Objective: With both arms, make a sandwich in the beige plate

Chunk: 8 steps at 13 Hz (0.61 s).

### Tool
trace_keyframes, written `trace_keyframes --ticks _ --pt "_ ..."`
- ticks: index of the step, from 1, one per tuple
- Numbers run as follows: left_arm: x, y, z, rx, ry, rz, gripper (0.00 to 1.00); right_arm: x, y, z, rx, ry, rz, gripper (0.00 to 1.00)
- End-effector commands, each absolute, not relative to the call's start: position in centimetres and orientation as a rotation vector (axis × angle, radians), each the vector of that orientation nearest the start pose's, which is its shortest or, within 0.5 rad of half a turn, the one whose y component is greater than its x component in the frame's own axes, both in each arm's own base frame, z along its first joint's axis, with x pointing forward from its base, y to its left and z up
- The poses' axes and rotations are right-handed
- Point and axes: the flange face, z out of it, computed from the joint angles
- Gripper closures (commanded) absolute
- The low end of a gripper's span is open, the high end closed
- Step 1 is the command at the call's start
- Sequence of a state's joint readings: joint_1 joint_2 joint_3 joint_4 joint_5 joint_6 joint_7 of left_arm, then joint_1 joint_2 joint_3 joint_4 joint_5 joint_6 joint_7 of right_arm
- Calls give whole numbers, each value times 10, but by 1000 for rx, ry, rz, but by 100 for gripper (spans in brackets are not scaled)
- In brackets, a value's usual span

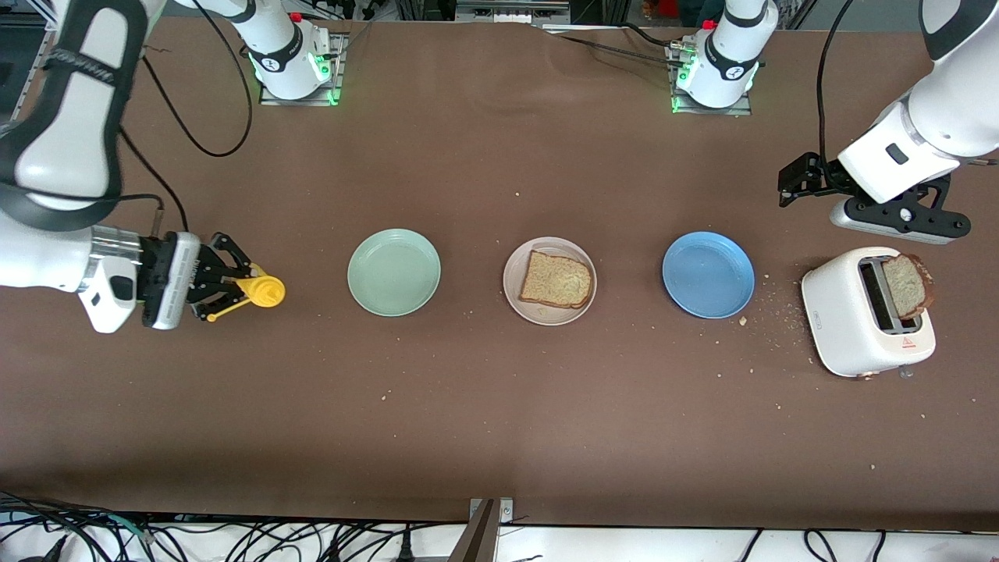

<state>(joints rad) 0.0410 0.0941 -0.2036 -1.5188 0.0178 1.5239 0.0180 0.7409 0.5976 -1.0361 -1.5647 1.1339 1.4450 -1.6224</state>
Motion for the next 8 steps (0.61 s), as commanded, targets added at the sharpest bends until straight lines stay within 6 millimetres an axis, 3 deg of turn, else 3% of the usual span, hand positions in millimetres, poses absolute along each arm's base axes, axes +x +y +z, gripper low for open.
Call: trace_keyframes --ticks 1,3,8 --pt "567 -88 601 -3140 273 142 0 634 -3 386 -1861 -1341 -447 100" --pt "567 -88 601 -3140 273 142 0 624 -25 361 -1801 -1324 -492 100" --pt "567 -88 601 -3140 273 142 0 607 -48 293 -1615 -1350 -624 100"
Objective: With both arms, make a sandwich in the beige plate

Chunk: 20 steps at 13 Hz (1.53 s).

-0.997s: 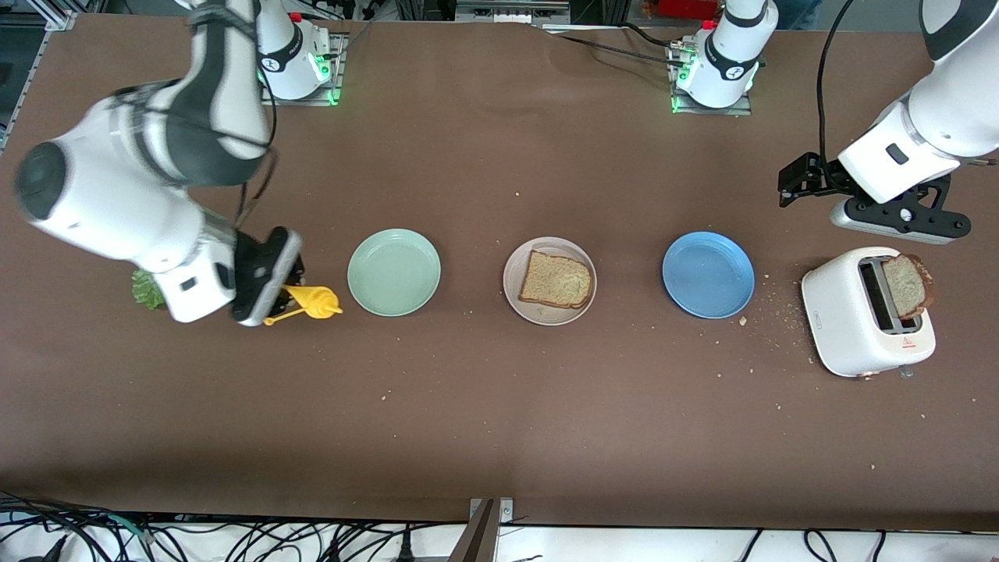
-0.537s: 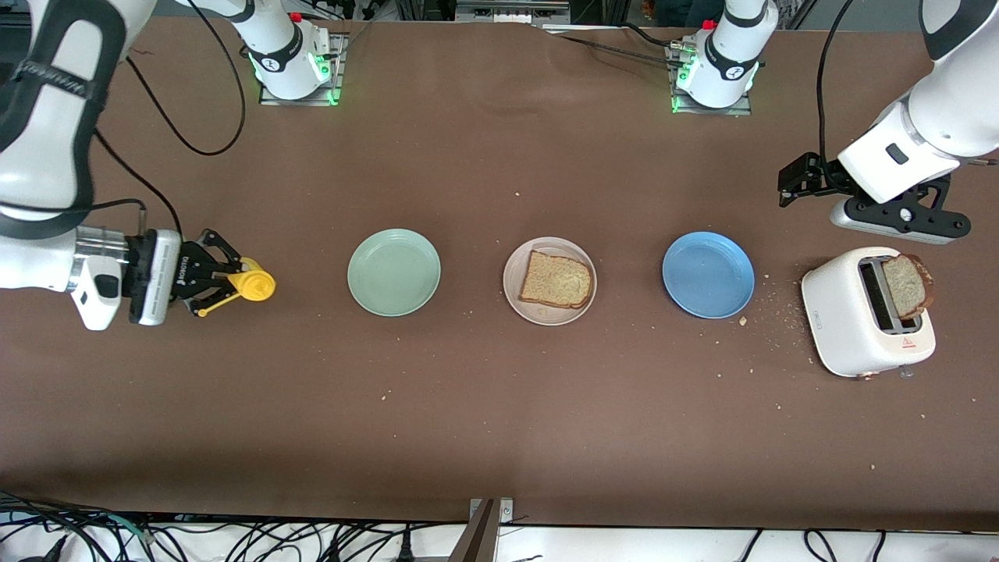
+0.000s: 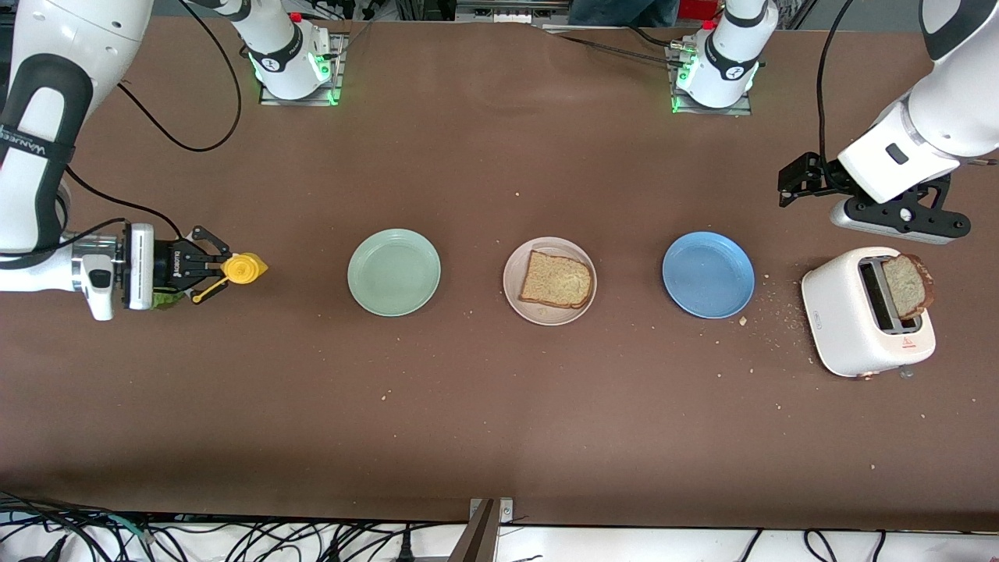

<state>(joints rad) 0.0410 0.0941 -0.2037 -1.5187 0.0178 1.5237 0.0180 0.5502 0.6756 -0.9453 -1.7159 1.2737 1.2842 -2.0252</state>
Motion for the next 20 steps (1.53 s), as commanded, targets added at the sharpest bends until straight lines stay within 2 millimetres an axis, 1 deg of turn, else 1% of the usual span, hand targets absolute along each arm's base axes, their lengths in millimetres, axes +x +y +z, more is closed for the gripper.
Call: trace_keyframes --ticks 1,2,4,5,6,7,8,9,10,11,13,14,16,17,18,19,20 --pt "567 -88 601 -3140 273 142 0 606 -56 277 -1578 -1339 -659 100" --pt "567 -88 601 -3141 273 142 0 603 -61 259 -1539 -1319 -687 100" --pt "567 -86 602 -3143 268 142 0 600 -69 232 -1505 -1303 -716 100" --pt "567 -84 602 -3143 261 142 0 597 -71 218 -1485 -1309 -724 100" --pt "565 -83 606 -3143 256 130 0 593 -76 212 -1468 -1294 -732 100" --pt "564 -82 604 -3143 237 137 0 591 -78 205 -1459 -1284 -738 100" --pt "560 -79 606 -3146 194 133 0 588 -81 194 -1444 -1276 -749 100" --pt "558 -79 604 -3146 151 133 0 586 -80 184 -1424 -1268 -765 100" --pt "557 -80 605 -3145 95 129 0 584 -80 174 -1411 -1257 -776 100" --pt "551 -85 604 -3140 32 131 0 584 -81 167 -1405 -1243 -790 100" --pt "544 -92 600 -3122 -7 88 0 587 -81 160 -1402 -1252 -798 100" --pt "545 -92 600 -3125 5 57 0 587 -81 157 -1398 -1256 -800 100" --pt "544 -90 596 -3123 31 69 0 587 -81 155 -1396 -1259 -801 100" --pt "543 -87 596 -3127 79 63 0 587 -80 155 -1396 -1260 -801 100" --pt "545 -77 596 -3137 108 56 0 586 -81 152 -1398 -1255 -797 100" --pt "546 -70 594 -3140 100 61 0 585 -81 149 -1399 -1251 -794 100" --pt "545 -70 593 -3139 103 61 0 585 -80 147 -1401 -1246 -797 100"
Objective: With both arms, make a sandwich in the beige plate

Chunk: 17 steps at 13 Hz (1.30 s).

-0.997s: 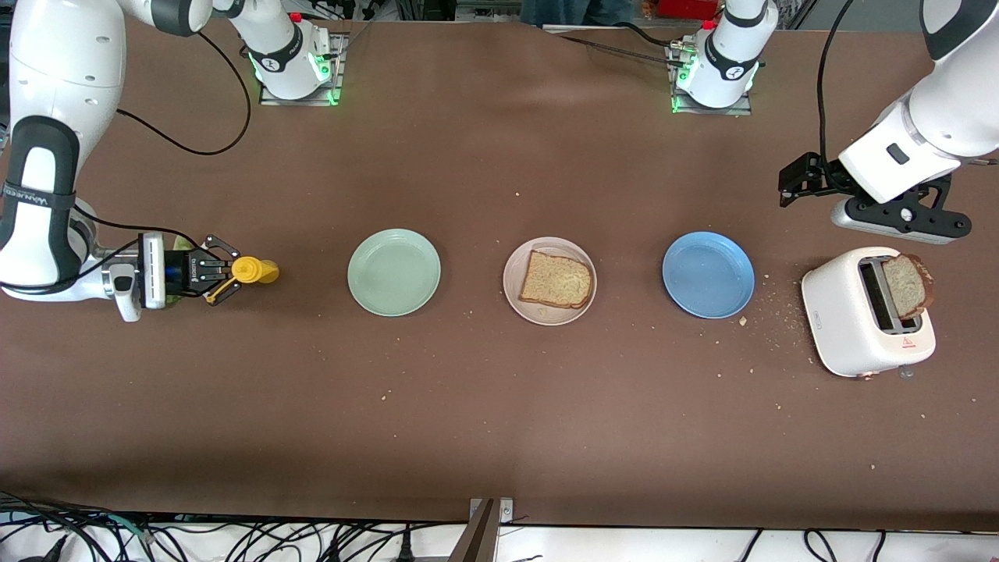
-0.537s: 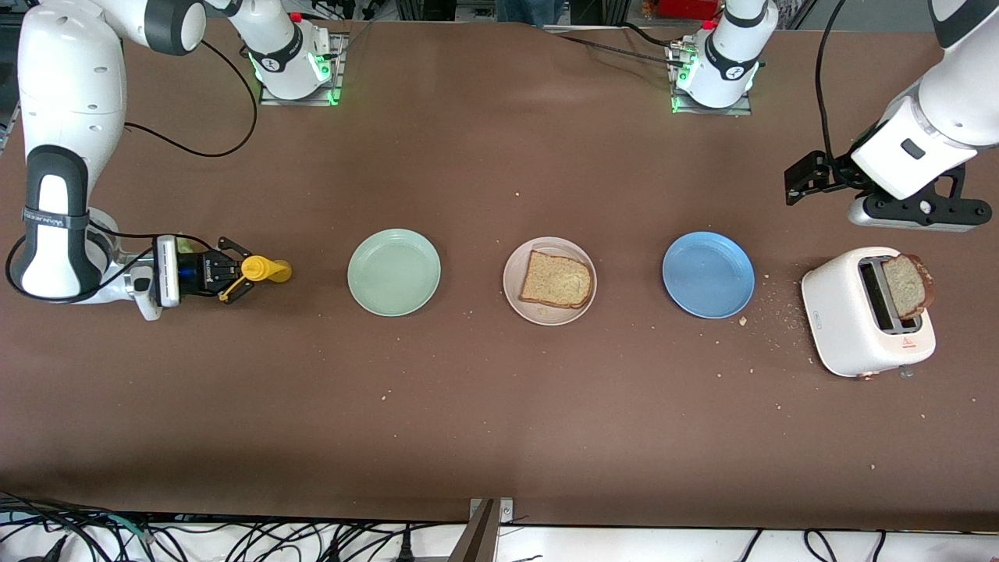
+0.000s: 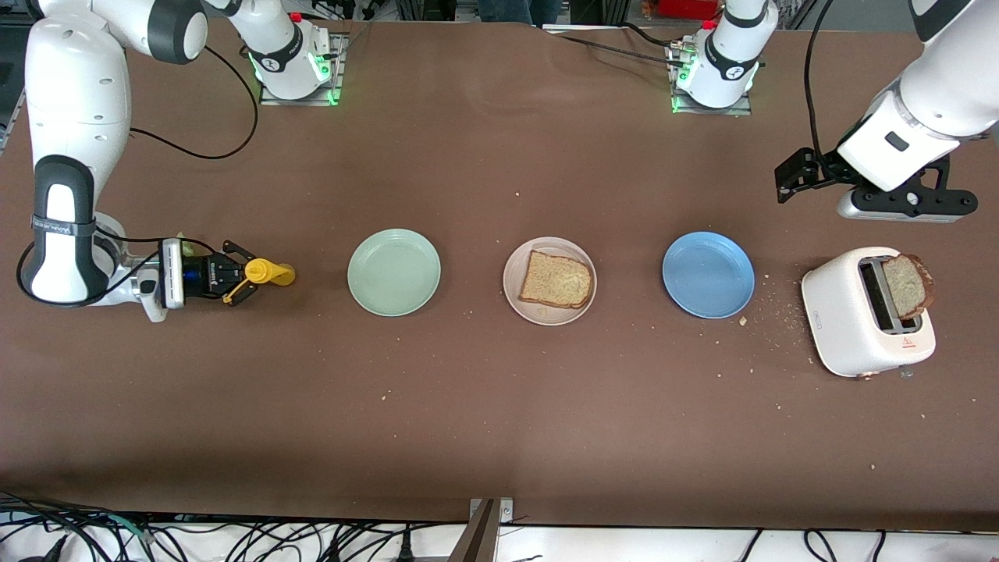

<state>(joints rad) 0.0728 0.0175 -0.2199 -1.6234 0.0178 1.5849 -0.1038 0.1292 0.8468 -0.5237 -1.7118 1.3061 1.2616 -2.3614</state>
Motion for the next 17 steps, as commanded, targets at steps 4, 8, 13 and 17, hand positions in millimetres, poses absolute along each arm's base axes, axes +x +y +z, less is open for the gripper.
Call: trace_keyframes --ticks 4,8,13,17 --pt "547 -58 592 -3176 142 67 0 584 -80 141 -1404 -1236 -797 100" --pt "548 -58 593 -3180 140 65 0 583 -80 139 -1399 -1240 -800 100" --pt "548 -59 594 -3180 142 67 0 581 -82 136 -1371 -1260 -836 100" --pt "548 -60 594 -3180 142 72 0 576 -78 131 -1324 -1217 -850 100"
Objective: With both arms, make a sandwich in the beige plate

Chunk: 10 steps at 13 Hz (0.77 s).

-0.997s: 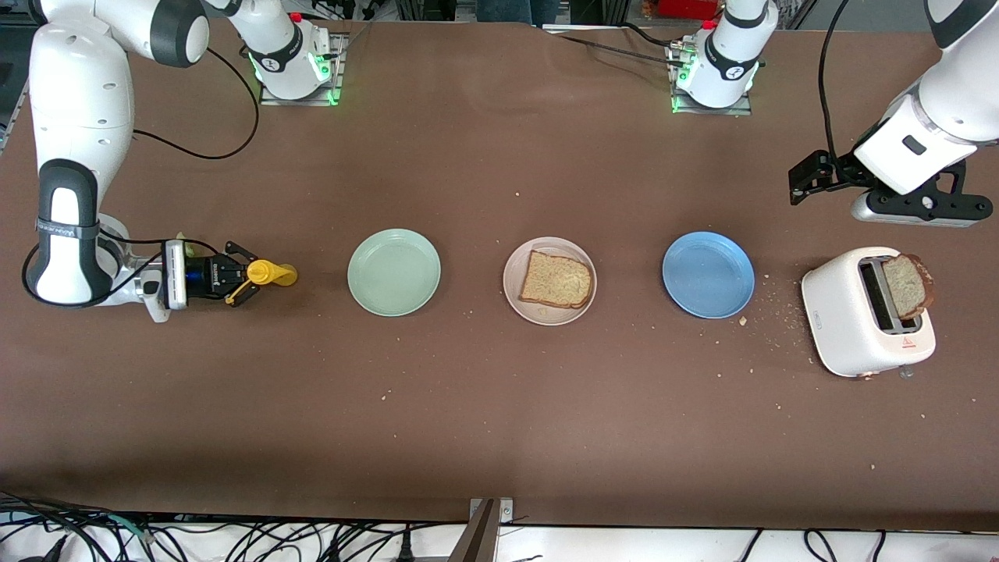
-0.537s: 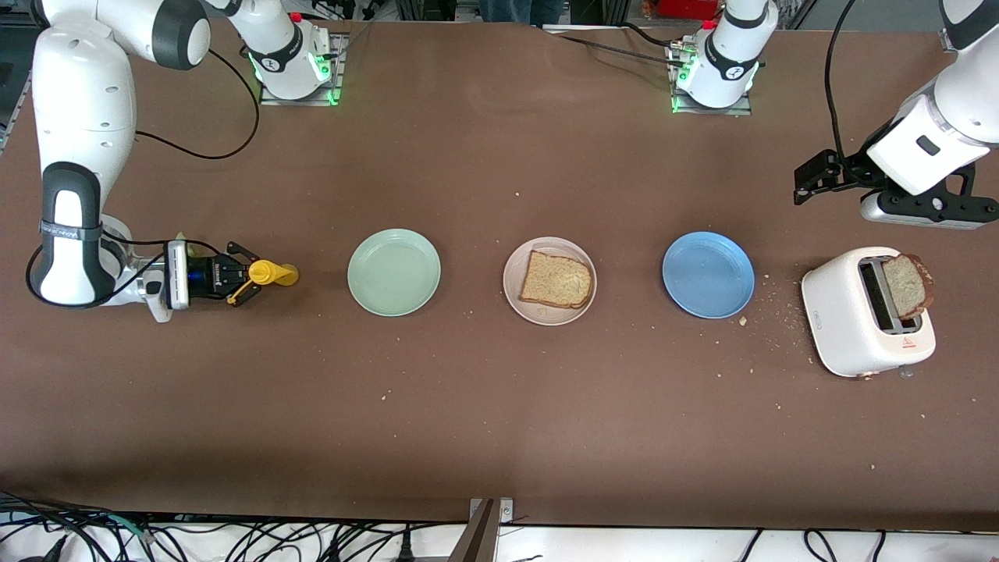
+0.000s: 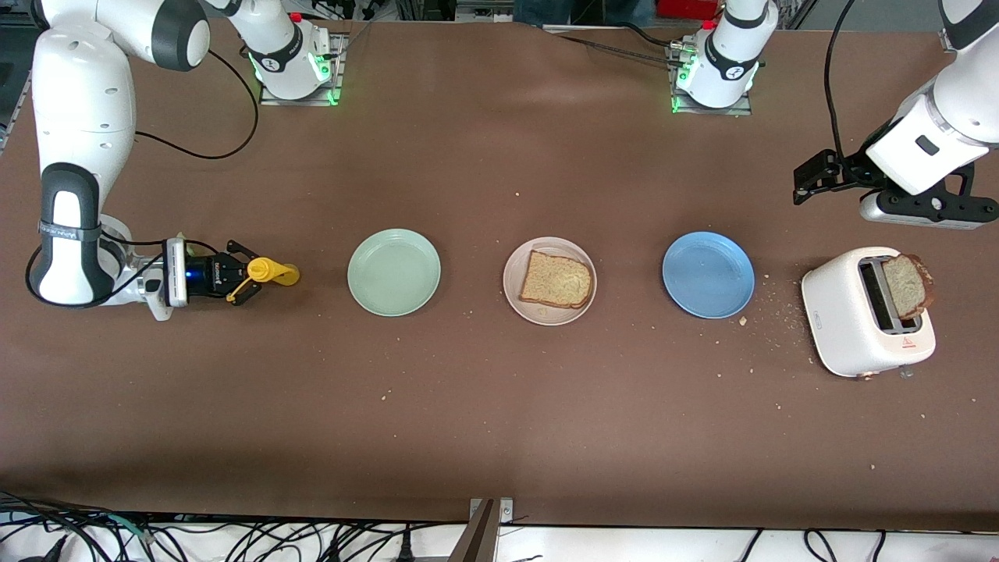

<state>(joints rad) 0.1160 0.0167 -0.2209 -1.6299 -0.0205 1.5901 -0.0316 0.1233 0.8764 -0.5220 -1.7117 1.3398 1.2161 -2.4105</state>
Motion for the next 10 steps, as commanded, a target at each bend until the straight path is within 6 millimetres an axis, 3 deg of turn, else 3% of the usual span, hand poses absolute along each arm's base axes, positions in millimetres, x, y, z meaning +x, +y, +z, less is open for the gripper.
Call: trace_keyframes --ticks 1,9,10 --pt "547 -60 594 -3179 143 77 0 574 -81 125 -1323 -1205 -857 100" --pt "544 -66 596 -3179 143 91 0 573 -81 120 -1325 -1199 -859 100" --pt "544 -69 596 -3178 146 96 0 573 -81 120 -1325 -1199 -859 90"
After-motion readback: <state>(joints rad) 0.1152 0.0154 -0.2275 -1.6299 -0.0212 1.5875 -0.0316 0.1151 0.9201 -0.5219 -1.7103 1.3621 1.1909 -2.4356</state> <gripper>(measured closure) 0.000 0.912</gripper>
